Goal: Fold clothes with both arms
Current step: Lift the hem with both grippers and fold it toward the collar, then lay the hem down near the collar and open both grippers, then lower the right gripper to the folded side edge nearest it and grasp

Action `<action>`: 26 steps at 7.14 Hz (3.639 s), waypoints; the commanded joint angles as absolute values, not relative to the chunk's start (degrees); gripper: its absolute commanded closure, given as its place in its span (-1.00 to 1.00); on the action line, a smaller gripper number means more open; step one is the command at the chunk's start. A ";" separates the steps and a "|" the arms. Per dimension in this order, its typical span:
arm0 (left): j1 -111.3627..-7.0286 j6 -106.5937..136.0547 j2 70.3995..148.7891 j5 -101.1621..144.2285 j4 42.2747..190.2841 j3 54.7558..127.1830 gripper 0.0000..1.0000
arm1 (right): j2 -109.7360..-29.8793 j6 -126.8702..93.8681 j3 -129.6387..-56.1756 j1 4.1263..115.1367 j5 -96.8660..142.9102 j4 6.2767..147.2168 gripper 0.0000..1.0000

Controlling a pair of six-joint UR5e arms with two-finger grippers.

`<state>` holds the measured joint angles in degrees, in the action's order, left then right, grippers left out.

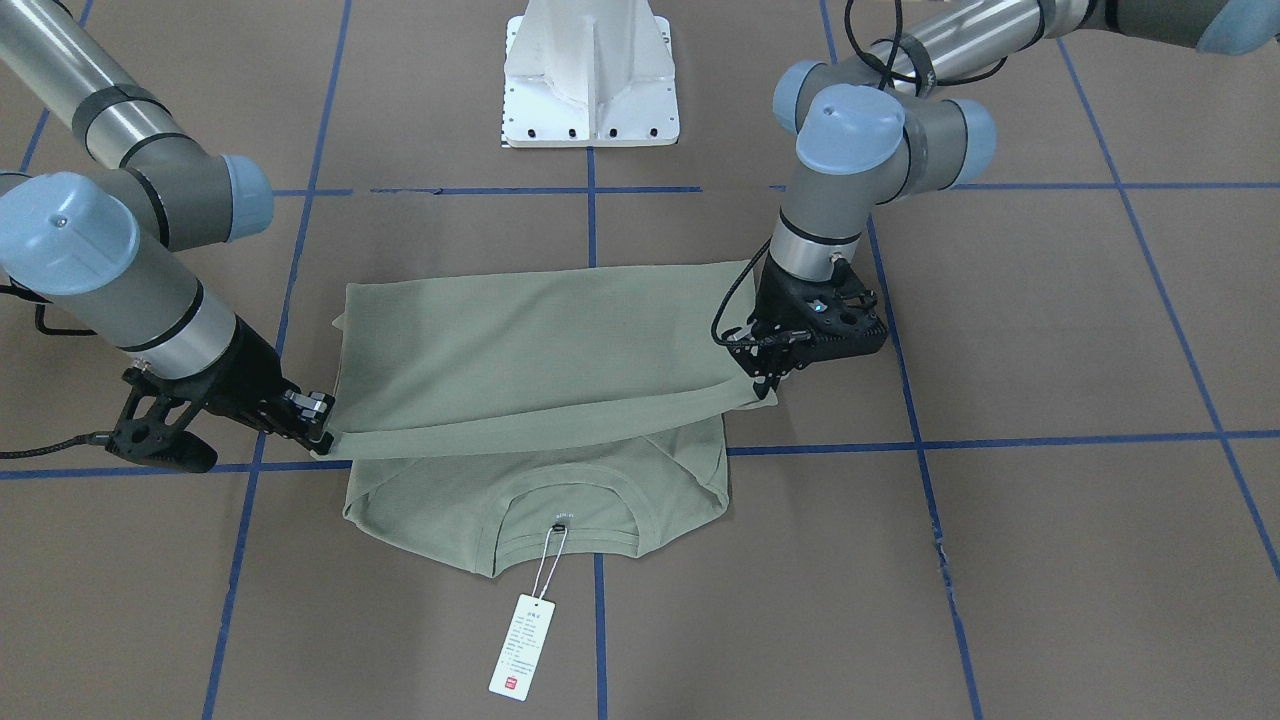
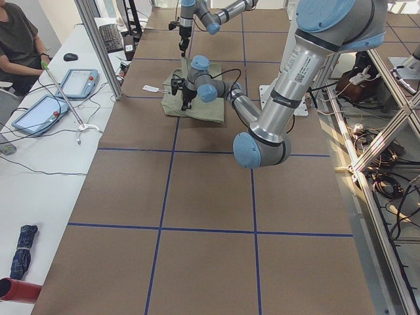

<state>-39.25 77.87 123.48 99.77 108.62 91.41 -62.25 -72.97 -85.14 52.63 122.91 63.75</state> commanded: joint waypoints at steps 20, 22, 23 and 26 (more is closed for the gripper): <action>-42.19 76.73 129.55 99.84 111.80 80.86 -1.00 | -60.98 -73.83 -82.24 51.77 120.59 58.80 -1.00; -42.19 76.82 129.29 101.07 111.53 82.17 -1.00 | -71.57 -75.92 -94.25 47.22 120.41 59.24 -1.00; -42.19 76.90 129.11 101.07 111.62 82.61 -1.00 | -75.98 -78.55 -98.31 44.24 120.06 59.24 -1.00; -42.10 77.17 129.11 101.07 111.97 82.62 -0.99 | -79.37 -79.10 -99.58 39.30 119.62 59.24 -0.89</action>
<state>-42.11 77.07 129.13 101.06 111.90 82.58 -78.43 -78.90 -99.31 41.07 119.80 59.23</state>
